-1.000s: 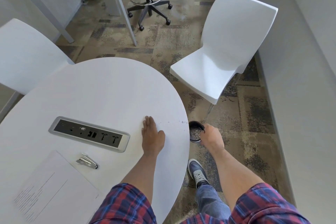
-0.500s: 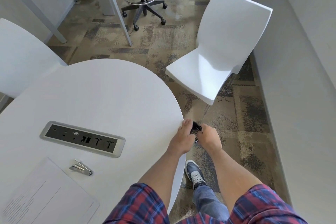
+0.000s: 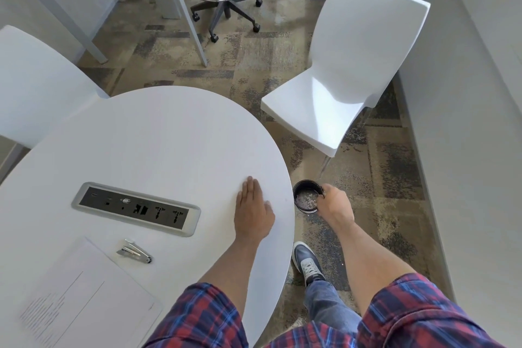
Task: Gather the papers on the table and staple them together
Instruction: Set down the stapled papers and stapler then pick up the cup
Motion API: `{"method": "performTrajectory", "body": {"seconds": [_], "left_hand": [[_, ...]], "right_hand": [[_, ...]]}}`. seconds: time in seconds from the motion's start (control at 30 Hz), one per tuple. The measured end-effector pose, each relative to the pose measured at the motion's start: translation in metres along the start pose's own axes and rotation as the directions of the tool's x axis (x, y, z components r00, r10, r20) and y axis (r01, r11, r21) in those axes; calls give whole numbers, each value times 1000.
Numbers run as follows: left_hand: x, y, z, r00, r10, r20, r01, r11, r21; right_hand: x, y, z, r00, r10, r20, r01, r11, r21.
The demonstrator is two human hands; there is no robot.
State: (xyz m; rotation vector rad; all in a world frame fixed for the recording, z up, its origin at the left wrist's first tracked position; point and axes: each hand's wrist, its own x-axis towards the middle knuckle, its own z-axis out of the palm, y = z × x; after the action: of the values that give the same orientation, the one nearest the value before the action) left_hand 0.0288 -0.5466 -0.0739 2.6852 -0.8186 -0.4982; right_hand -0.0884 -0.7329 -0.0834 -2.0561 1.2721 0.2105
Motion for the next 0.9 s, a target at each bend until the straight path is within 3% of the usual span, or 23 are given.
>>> {"method": "performTrajectory", "body": {"seconds": [0.2,0.63,0.8,0.9], "left_hand": [[-21,-4,15,965,242,98,-257,948,186],[-9,48,28,955,285,87,-297,936,190],[10,65,37,876,441,197,-466,878,105],[20,67,32,914,376,156,-385,922,33]], "right_hand": [[-11,-12,-3,1000,-1,5,2,1000,-31],[-18,-10,2,998,-45,48,44,999,12],[-18,-6,0,998,-40,51,38,999,33],[-14,-1,-6,998,-19,52,17,999,36]]}}
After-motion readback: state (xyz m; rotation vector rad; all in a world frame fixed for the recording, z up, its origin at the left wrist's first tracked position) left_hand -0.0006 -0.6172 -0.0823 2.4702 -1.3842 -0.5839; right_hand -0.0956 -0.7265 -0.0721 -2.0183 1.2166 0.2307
